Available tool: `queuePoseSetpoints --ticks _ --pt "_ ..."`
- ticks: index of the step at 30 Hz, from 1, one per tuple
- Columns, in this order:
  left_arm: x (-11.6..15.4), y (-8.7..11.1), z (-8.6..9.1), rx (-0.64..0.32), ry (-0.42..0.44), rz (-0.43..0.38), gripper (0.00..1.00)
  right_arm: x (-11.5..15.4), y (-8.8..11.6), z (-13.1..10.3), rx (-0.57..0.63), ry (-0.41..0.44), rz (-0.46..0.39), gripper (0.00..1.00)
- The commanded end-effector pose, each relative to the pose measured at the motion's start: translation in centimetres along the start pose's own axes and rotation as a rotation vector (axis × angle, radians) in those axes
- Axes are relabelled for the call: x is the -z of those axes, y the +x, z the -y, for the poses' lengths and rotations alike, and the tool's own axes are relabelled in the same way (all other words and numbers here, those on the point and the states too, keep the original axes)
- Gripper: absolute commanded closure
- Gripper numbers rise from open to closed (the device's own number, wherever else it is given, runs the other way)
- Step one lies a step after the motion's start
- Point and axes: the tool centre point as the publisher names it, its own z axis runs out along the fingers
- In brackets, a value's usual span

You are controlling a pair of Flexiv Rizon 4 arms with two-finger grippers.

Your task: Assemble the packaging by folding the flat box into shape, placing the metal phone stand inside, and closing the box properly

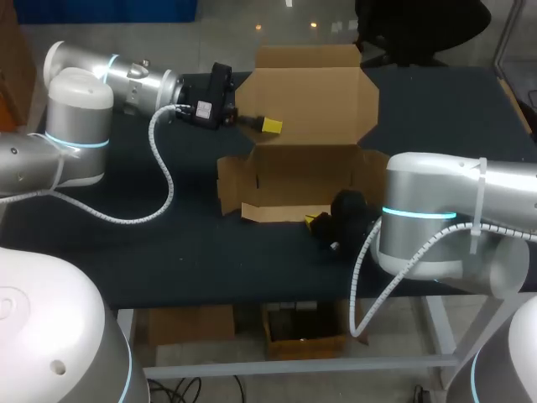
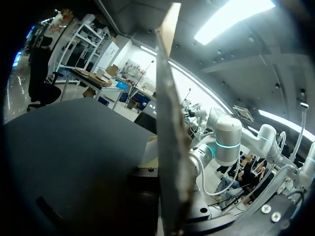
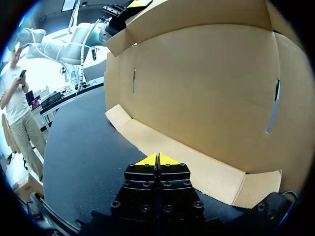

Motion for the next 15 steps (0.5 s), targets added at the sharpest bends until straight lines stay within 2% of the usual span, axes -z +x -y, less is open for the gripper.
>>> queuePoseSetpoints --ticks 1,15 --pt "-0.3 0.6 -0.5 -0.007 -0.014 0.011 1.00 -0.6 -0.4 0.5 0.000 0.000 -0.002 1.00" --pt "-0.4 2.4 -2.3 -0.073 -0.027 0.028 1.00 -0.6 -0.4 0.5 0.000 0.000 -0.002 1.00"
